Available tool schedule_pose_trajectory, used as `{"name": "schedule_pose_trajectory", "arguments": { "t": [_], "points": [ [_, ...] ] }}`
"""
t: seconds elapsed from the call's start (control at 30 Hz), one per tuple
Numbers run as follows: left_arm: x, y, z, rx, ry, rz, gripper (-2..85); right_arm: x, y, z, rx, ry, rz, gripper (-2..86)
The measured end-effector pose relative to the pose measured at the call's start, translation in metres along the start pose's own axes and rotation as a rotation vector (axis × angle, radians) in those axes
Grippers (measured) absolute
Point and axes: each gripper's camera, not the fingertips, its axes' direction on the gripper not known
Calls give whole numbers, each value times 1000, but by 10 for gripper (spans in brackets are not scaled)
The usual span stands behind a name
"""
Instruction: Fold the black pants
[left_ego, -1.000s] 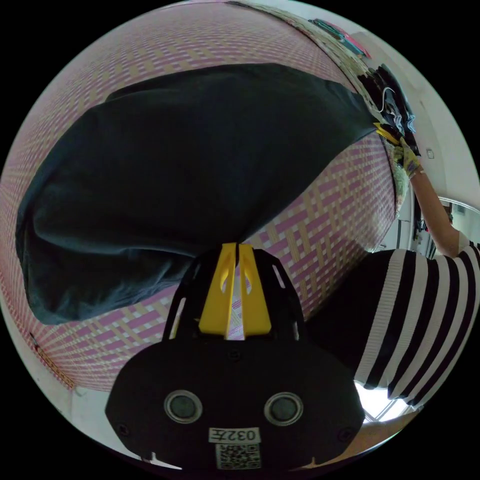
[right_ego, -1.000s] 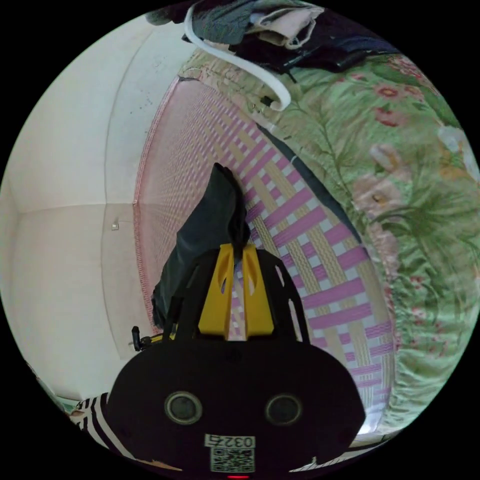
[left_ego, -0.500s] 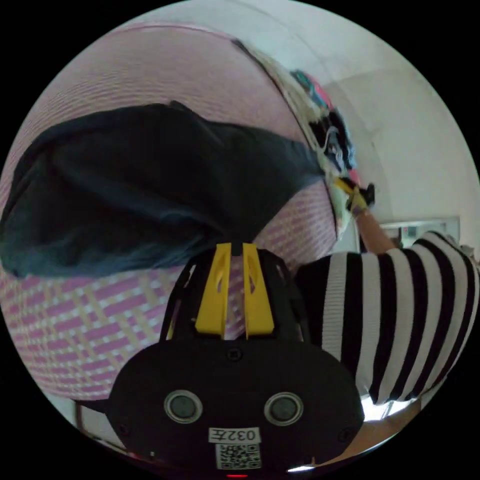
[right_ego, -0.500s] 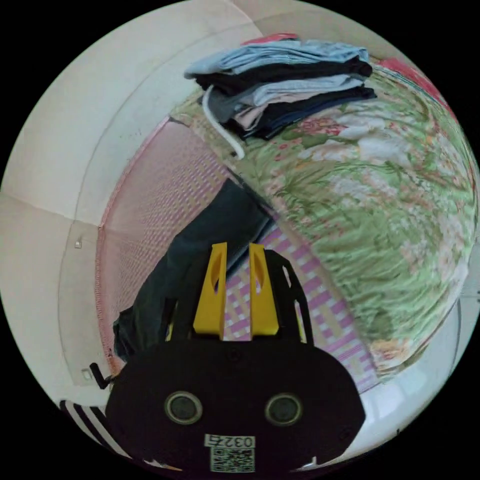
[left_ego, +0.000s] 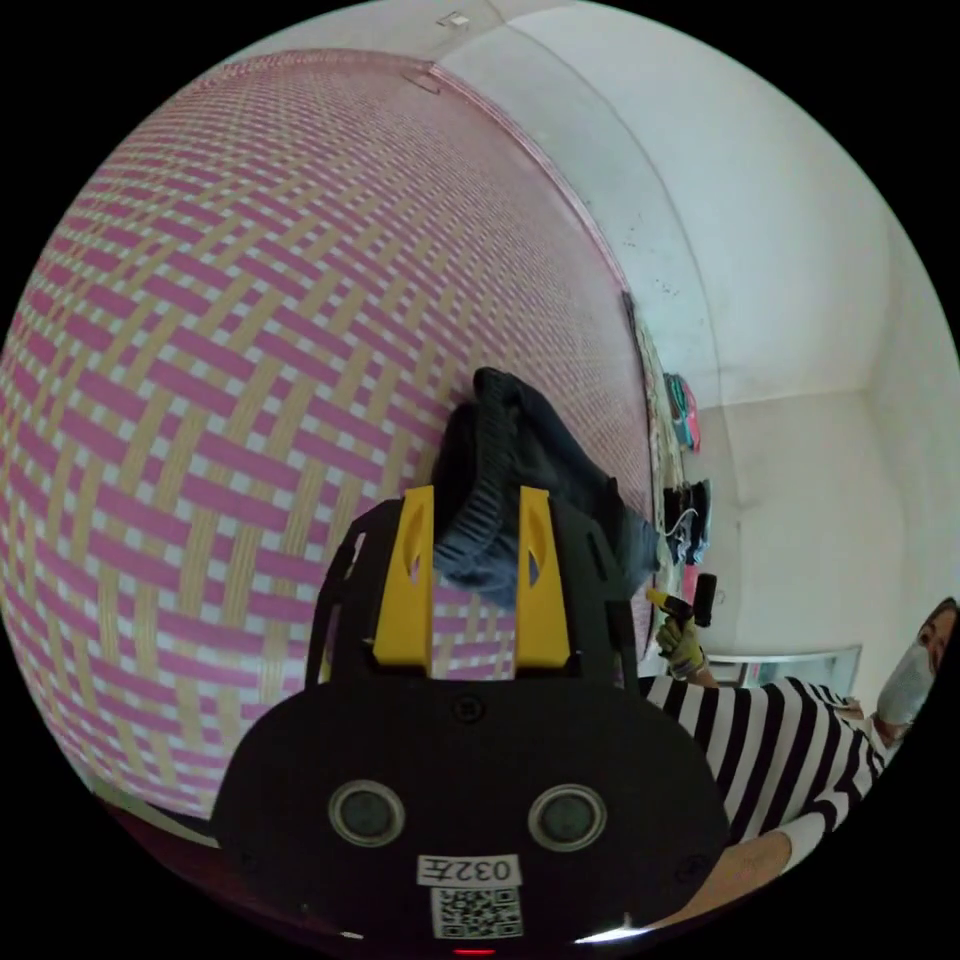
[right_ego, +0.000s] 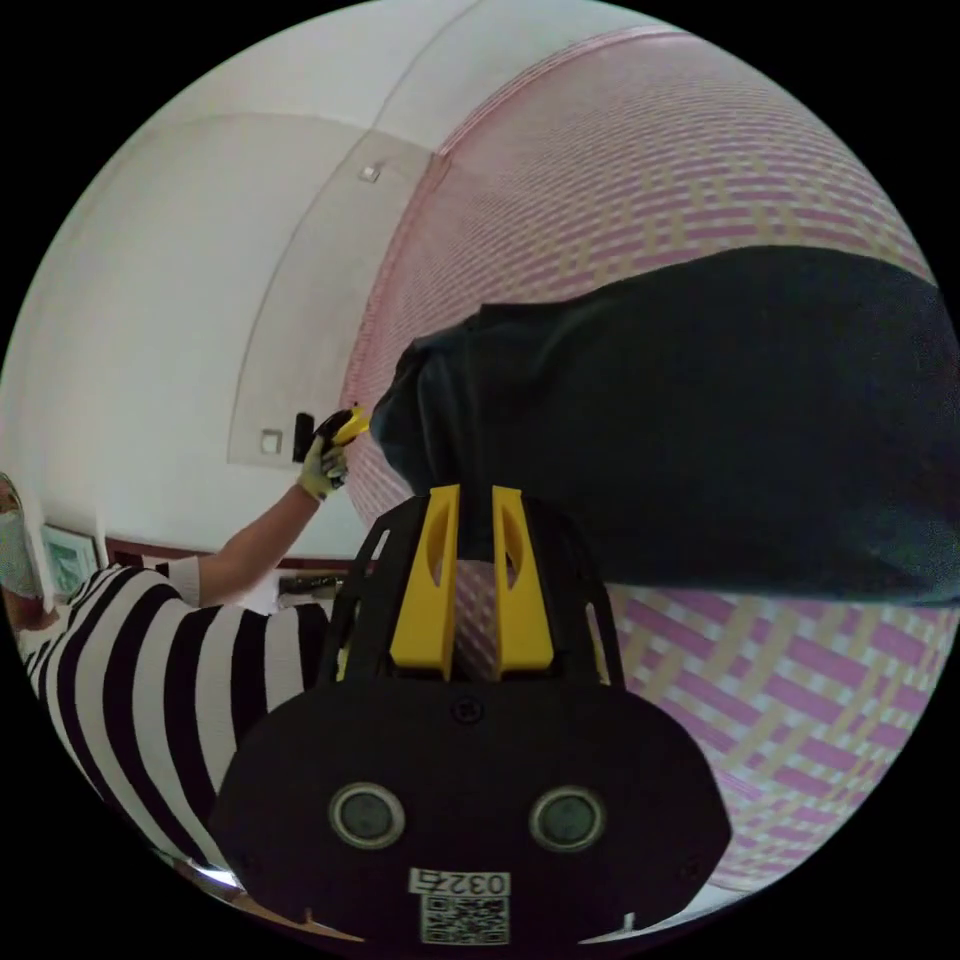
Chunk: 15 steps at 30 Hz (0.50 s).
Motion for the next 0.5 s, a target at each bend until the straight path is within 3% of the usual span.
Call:
{"name": "schedule_pose_trajectory", "arguments": {
  "t": [0.13,0.2,0.33,0.5],
  "points": [
    [-15,-24,12,-195,135,81,126,-17,-22,53,-95,-4,-67,62],
    [-13,-29,11,-275,183,171,76,-24,-33,81,-142,12,-99,61],
    [8,-29,-15,-262,203,341,44,-20,-43,113,-167,6,-111,61],
    [28,-29,-1,-446,78,406,51,4,-51,154,-216,14,-92,60]
  ]
}}
